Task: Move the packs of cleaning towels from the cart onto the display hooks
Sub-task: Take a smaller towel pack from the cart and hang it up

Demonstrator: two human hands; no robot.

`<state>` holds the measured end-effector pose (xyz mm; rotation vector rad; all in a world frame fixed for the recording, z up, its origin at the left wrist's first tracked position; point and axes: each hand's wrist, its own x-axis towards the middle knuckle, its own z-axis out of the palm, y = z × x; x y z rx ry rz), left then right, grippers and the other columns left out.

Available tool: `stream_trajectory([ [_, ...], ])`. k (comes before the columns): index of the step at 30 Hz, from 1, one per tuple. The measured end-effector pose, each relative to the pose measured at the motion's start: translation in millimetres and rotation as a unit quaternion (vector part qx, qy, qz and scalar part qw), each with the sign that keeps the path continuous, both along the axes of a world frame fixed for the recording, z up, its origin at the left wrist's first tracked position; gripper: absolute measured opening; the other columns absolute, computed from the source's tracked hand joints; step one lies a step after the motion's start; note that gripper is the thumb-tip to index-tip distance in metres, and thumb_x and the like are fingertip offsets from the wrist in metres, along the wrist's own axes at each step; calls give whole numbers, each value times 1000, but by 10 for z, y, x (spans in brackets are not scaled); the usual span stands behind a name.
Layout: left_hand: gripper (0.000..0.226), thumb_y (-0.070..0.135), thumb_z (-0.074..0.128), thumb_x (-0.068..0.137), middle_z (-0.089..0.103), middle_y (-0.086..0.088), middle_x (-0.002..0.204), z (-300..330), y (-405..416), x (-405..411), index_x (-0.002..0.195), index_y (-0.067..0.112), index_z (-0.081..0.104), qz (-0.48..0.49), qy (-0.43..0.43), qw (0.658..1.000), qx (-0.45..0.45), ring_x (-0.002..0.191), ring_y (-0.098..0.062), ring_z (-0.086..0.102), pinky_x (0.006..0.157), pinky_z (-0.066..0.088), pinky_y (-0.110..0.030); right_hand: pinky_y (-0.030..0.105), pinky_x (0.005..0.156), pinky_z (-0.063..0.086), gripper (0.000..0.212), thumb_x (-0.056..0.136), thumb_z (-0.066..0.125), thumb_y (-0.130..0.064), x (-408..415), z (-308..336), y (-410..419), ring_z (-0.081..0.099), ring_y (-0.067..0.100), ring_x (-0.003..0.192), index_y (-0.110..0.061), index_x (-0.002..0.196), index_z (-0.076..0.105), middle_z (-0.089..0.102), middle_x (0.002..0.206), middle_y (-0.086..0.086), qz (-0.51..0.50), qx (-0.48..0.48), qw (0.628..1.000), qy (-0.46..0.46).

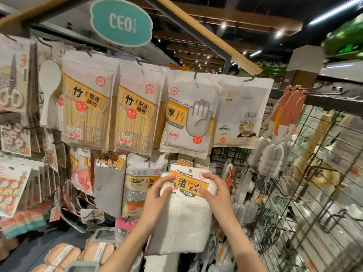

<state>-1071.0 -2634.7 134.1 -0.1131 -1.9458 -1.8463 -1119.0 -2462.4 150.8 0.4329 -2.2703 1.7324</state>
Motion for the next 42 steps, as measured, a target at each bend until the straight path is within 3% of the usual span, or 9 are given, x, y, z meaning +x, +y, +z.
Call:
stream_trajectory([
  [4,35,5,50,95,50,35,115,6,32,-160,124,22,57,-12,-38,999,-20,104,13,48,102,35,-19,-7,69,34,40,80,66,4,-181,-15,4,44,-10,96,-27,105,62,51,119,-1,-25,21,999,-14],
  [13,47,-4,50,91,51,19,131,-176,46,-447,131,21,52,-16,-68,995,-75,128,0,41,106,27,-14,-7,73,30,41,83,65,0,-378,-191,8,42,6,105,-34,107,60,44,117,-1,-48,46,998,-24],
  [17,64,-15,49,84,47,17,135,-127,48,-589,131,28,49,-42,-93,992,-76,130,-3,37,112,28,-26,-11,71,28,47,82,64,4,-517,-172,-8,41,5,103,-27,117,61,41,124,5,-40,60,996,-42],
  [24,76,-20,44,77,42,11,134,15,50,-810,137,27,44,-84,-146,985,-49,128,-7,34,74,41,-6,-10,64,31,67,80,54,14,-734,-123,-36,31,7,105,-27,132,51,25,130,7,-41,105,991,-75],
  [31,77,-15,48,80,30,-10,147,144,93,-868,141,31,41,-64,-191,975,-99,133,-25,33,106,38,-36,-5,56,34,72,77,47,19,-764,-44,-21,33,-8,83,-25,134,49,24,128,10,-37,136,986,-92],
  [34,79,-12,50,82,19,-14,150,183,136,-801,142,39,38,-55,-222,967,-113,135,-31,29,108,37,-46,-7,56,33,72,79,54,14,-731,-31,-14,35,-1,84,-26,138,45,21,131,10,-25,143,982,-117],
  [37,75,-11,50,83,15,-12,154,189,128,-694,142,33,40,-44,-222,968,-111,137,-32,26,107,40,-47,-6,65,30,68,82,61,4,-642,-52,28,36,11,109,-26,140,41,14,142,9,-20,153,980,-125],
  [40,64,-9,52,85,24,-12,149,153,70,-540,139,24,45,-26,-210,969,-125,132,-30,32,104,43,-40,19,97,31,66,84,65,-5,-493,-73,47,26,23,135,-25,141,39,7,149,5,-19,166,980,-111],
  [42,61,-5,54,86,30,-12,147,108,24,-396,140,20,42,-20,-203,968,-148,128,-25,36,98,42,-31,22,107,22,64,85,64,-9,-361,-87,25,19,23,140,-24,142,37,4,151,4,-10,176,981,-82],
])
